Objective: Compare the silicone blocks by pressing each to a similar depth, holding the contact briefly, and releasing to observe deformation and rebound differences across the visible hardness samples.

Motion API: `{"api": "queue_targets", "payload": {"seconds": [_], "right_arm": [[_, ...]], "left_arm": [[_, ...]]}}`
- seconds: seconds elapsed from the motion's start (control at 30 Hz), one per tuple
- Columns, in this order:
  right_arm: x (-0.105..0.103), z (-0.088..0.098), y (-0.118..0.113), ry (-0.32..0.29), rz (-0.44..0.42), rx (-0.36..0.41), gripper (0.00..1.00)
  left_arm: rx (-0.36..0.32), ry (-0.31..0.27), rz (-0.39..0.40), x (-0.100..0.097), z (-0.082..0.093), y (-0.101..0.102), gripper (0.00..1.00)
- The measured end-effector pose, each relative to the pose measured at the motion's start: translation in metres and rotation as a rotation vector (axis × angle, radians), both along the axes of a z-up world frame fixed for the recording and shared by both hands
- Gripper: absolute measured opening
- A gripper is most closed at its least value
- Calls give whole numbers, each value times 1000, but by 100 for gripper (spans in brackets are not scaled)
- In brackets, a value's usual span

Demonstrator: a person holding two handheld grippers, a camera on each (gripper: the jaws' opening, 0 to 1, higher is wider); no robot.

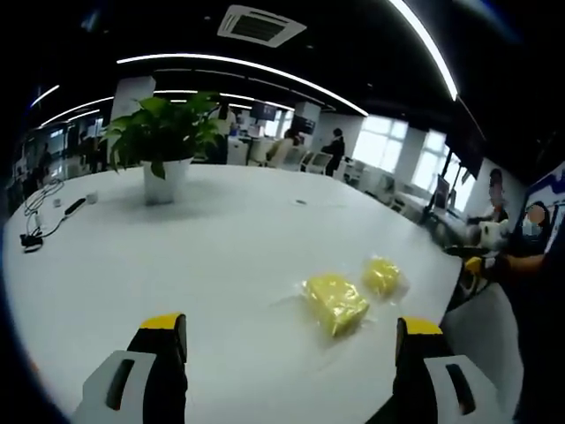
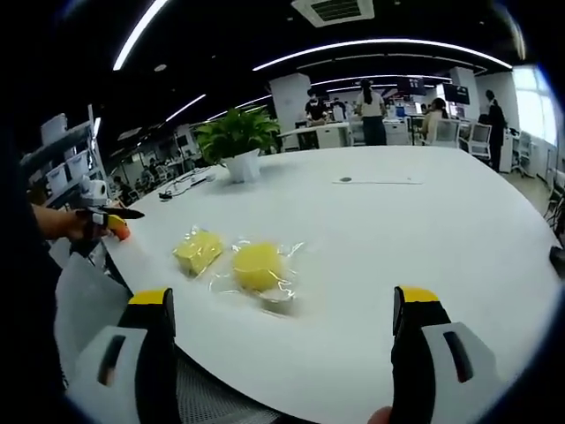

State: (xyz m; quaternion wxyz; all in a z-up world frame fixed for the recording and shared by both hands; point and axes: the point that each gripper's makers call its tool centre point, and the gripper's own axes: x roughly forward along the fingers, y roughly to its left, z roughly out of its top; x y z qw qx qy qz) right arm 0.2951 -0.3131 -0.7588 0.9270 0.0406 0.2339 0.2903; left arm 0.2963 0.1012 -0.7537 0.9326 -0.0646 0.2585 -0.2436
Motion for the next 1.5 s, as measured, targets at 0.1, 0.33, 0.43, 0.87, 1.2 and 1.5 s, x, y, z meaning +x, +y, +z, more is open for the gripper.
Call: {"api": "queue_targets", "payload": {"seconds": [0.1,0.33,0.43,0.87,1.2,1.5], "right_arm": [[-2,-2,-1,14,-13,5,96],[-10,-18,0,77,-30,-11,96],[-12,-20,5,83,-23,-5,96],[-16,-14,17,77,12,-4,96],[-22,-16,21,87,11,18,96],[-26,-17,23,100,20,24,96]], "left_arm": [[-6,-2,-3,0,1,-2,100],[-10,-21,2,-3,11,2,100],[-21,-16,16,-4,13,5,100],[-58,50,-10,8,8,-14,100],[-114,111,-35,34,-3,-36,100],[-212,230,5,63,-32,-43,95]]}}
